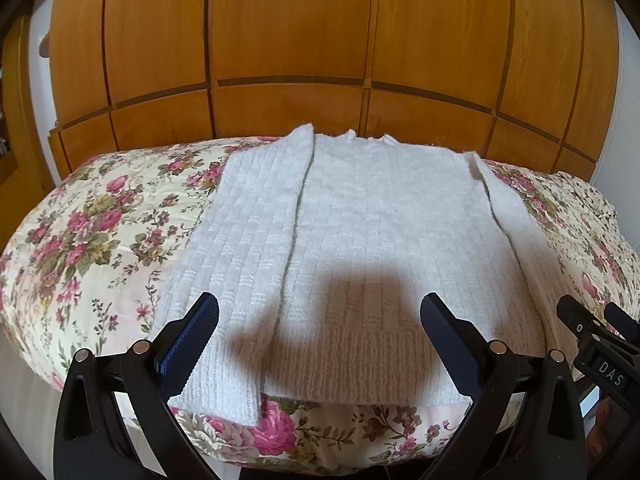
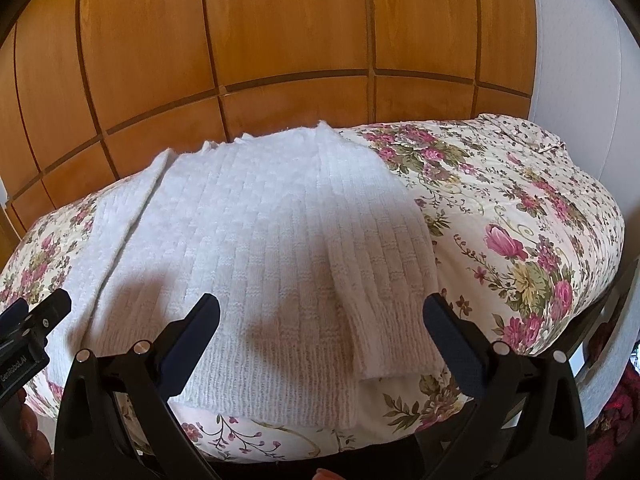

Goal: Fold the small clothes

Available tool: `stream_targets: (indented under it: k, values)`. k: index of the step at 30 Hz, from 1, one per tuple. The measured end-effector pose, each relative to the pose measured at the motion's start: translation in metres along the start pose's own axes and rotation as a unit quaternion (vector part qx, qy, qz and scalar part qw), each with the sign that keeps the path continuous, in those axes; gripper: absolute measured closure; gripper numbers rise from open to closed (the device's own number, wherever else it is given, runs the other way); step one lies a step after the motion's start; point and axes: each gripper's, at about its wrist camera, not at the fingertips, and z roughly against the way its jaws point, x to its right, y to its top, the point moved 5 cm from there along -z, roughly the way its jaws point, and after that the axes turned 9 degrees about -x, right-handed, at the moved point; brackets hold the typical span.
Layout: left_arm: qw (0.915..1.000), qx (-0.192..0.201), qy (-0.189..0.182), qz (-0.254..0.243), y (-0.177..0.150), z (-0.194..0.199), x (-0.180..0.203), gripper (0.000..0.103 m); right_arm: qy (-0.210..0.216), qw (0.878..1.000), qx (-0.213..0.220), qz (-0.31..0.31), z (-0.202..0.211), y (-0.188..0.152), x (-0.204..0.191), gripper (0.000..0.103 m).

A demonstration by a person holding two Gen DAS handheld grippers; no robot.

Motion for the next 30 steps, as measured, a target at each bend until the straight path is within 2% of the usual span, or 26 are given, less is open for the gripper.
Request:
stream_targets:
  k: [20, 23, 27, 30]
  values:
    - [0.9996, -0.022, -0.012, -0.011, -0.003, -0.017, 0.005, 0.003, -0.016, 1.000, -0.019, -0.005, -0.019, 0.006, 0.006, 0.002]
    - [0.9985, -0.041, -0.032, -0.021, -0.003, -0.024, 0.007, 0.003, -0.020, 1.000, -0.021, 0.001, -0.025, 0.012, 0.005, 0.002]
    - [0.9924, -0.083, -0.086, -0.028, -0.006, -0.042, 0.007, 0.003, -0.024, 0.999, -0.031, 0.014, -0.041, 0.020, 0.002, 0.002]
    - [0.9881, -0.104, -0.114, -0.001, -0.008, -0.056, -0.005, 0.003, -0.029, 0.998, -0.043, 0.038, -0.061, 0.028, -0.005, 0.002]
